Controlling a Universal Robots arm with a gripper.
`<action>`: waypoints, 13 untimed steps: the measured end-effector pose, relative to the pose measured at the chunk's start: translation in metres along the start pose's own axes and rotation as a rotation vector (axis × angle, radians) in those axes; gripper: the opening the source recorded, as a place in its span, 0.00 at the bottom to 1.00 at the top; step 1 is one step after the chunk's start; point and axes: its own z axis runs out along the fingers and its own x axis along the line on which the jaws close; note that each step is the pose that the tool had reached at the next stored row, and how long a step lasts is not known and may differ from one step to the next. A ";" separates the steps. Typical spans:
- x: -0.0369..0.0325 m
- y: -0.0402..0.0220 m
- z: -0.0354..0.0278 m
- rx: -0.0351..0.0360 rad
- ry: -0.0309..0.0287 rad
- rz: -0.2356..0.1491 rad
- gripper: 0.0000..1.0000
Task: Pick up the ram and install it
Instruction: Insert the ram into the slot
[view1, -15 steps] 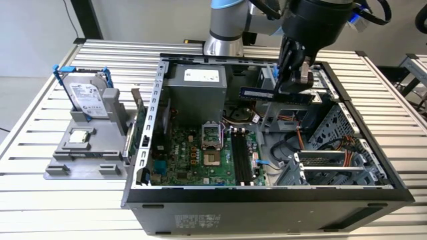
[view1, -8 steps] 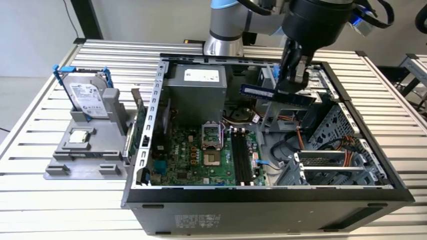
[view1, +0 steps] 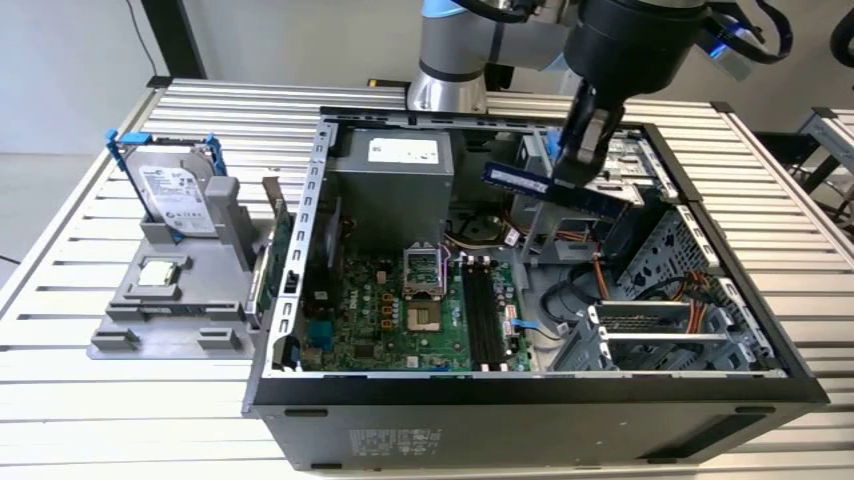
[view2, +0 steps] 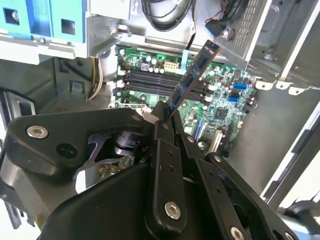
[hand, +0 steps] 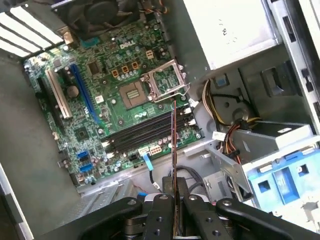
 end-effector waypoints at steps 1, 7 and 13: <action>0.0000 0.0000 0.0000 0.0005 -0.0004 0.019 0.00; 0.0000 0.0000 0.0000 0.0029 -0.0029 0.125 0.00; 0.0000 0.0000 0.0000 0.0053 -0.0053 0.232 0.00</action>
